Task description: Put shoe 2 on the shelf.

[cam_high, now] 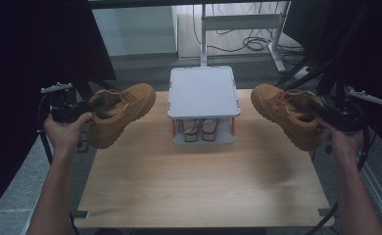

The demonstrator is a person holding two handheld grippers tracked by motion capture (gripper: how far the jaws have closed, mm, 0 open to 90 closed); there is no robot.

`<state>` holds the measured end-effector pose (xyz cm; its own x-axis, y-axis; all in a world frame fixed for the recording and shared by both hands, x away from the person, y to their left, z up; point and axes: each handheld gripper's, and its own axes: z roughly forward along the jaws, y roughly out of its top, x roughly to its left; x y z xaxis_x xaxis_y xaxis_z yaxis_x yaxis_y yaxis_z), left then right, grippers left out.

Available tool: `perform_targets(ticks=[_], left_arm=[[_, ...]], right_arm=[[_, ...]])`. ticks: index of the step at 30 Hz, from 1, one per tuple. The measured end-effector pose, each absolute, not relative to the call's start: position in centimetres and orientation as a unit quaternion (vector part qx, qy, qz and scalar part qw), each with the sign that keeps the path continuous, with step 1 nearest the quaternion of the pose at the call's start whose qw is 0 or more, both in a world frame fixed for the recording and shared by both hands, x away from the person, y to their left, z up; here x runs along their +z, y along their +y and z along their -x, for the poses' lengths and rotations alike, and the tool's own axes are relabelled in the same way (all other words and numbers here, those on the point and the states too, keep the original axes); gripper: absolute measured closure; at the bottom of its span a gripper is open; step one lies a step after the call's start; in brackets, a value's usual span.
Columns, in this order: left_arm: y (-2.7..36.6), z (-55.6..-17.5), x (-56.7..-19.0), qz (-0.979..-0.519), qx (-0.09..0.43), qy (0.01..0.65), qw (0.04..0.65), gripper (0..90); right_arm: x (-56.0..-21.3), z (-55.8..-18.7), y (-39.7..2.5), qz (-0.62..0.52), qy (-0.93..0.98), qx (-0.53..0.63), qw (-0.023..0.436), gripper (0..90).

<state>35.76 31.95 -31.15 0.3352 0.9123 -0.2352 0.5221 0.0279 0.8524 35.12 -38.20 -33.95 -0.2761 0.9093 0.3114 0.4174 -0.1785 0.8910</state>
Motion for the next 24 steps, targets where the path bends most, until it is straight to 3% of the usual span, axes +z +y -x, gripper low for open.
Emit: perform_targets(ticks=[13, 24], left_arm=[[31.3, -35.6, -28.6, -0.662, 0.212, 0.524, 0.493, 76.4], [30.2, -36.2, -28.1, -0.655, 0.203, 0.515, 0.514, 76.4]], right_arm=[[-30.4, -34.6, -37.0, -0.538, 0.585, 0.554, 0.248, 76.8], [-29.6, -35.0, -36.0, -0.530, 0.578, 0.572, 0.240, 76.8]])
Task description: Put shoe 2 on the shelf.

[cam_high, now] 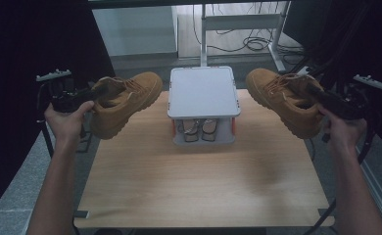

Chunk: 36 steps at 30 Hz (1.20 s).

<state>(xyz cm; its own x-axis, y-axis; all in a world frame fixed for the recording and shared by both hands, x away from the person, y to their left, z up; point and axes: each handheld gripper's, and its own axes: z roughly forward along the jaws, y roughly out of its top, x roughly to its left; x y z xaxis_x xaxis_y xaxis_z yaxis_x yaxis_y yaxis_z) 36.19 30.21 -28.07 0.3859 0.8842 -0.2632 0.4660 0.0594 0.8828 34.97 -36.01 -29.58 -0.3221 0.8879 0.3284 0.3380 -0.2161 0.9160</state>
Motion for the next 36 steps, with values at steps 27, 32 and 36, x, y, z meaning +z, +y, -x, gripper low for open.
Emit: perform_targets(ticks=[27, 32, 36], left_arm=[[26.5, -39.3, -27.8, -0.648, 0.174, 0.507, 0.541, 76.3], [25.8, -40.1, -27.8, -0.648, 0.174, 0.509, 0.539, 76.2], [25.2, -40.7, -28.0, -0.643, 0.172, 0.513, 0.542, 76.1]], right_arm=[[-27.8, -37.4, -31.4, -0.519, 0.571, 0.589, 0.238, 76.7], [-27.9, -37.8, -30.9, -0.518, 0.572, 0.588, 0.242, 76.6], [-28.0, -38.2, -30.2, -0.521, 0.570, 0.589, 0.241, 76.4]])
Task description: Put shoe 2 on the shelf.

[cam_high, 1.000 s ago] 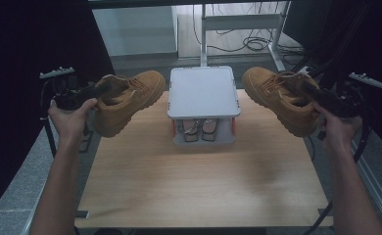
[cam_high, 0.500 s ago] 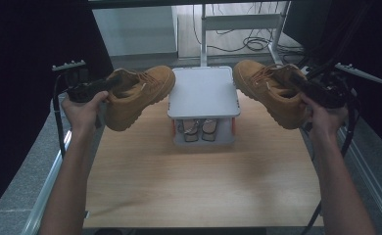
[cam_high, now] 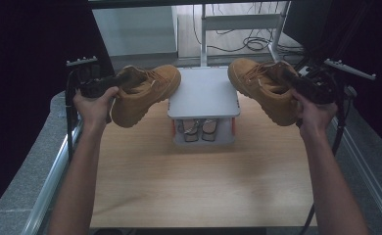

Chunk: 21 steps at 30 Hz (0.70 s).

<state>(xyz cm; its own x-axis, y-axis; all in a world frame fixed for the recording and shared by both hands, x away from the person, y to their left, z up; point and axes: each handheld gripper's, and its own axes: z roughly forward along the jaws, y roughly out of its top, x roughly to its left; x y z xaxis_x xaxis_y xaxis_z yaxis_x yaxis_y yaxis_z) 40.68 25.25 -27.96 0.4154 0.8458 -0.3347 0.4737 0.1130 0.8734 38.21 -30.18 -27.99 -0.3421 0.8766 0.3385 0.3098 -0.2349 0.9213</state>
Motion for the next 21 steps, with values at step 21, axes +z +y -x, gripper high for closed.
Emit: perform_targets(ticks=[21], left_arm=[[20.3, -43.7, -27.7, -0.626, 0.150, 0.521, 0.560, 75.8]], right_arm=[[-28.1, -41.8, -24.0, -0.542, 0.551, 0.596, 0.220, 76.0]])
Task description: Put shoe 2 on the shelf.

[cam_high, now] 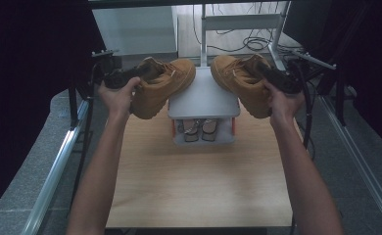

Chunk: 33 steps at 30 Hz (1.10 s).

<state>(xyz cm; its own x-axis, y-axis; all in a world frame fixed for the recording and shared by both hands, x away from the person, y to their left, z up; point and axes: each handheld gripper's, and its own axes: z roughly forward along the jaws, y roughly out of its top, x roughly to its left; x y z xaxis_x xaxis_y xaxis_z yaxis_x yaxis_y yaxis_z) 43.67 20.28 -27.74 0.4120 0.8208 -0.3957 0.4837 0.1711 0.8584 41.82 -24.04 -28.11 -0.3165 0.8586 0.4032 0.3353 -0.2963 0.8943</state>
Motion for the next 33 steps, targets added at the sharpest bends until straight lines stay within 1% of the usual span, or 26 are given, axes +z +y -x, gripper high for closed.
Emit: perform_targets(ticks=[8, 18, 22, 25, 28, 33], left_arm=[[19.3, -44.7, -27.8, -0.625, 0.137, 0.518, 0.568, 75.7], [19.0, -46.0, -28.3, -0.620, 0.127, 0.522, 0.571, 75.5], [19.0, -46.7, -29.0, -0.617, 0.116, 0.527, 0.573, 75.3], [19.3, -47.2, -29.5, -0.609, 0.101, 0.530, 0.581, 75.0], [19.3, -47.4, -29.7, -0.612, 0.100, 0.530, 0.579, 74.9], [19.3, -47.5, -30.1, -0.613, 0.097, 0.530, 0.579, 74.3]], right_arm=[[-28.0, -42.9, -22.0, -0.540, 0.551, 0.601, 0.208, 75.9], [-28.4, -44.1, -21.0, -0.546, 0.545, 0.604, 0.198, 75.7], [-29.0, -44.7, -21.2, -0.553, 0.544, 0.602, 0.189, 75.6], [-29.7, -45.3, -21.5, -0.561, 0.545, 0.597, 0.176, 75.1], [-30.0, -45.7, -22.2, -0.568, 0.543, 0.598, 0.158, 74.2], [-30.0, -46.1, -22.7, -0.565, 0.554, 0.591, 0.155, 73.1]])
